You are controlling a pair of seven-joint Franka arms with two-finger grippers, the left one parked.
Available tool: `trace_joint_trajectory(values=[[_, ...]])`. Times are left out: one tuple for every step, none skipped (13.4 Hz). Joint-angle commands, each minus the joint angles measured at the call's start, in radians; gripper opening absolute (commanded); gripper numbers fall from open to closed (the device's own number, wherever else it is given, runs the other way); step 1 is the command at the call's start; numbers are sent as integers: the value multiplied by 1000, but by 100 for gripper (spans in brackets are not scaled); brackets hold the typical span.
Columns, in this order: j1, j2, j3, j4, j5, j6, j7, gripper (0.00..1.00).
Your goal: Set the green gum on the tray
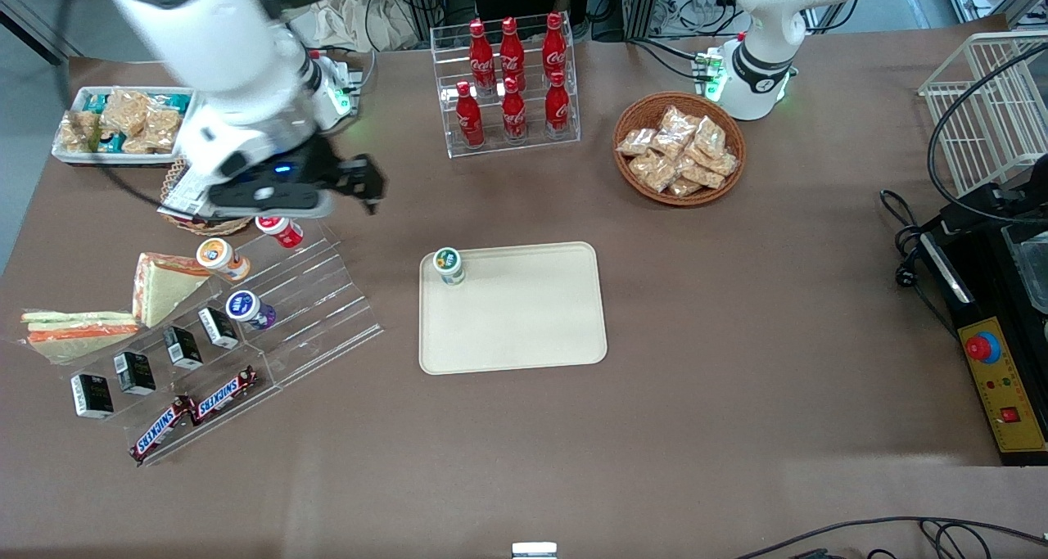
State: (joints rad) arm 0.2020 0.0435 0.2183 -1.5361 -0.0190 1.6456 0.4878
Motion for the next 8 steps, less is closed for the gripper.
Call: trace_joint_trajectory(values=[[-107,-24,-32,-1,-6,-23,-188,100],[-105,-28,-101,-4,-1,-23,-260,100],[-105,-30,-161,-6,10,-26,-335,100],[-104,-31,-215,-4,25,-29,-416,100],[-104,-33,-259,-4,27,-32,-476,100],[-102,-33,-292,-4,27,-39,-512,100],[-102,-33,-318,-4,27,-41,-528,100],[-102,-30,-333,-4,27,-41,-532,100]])
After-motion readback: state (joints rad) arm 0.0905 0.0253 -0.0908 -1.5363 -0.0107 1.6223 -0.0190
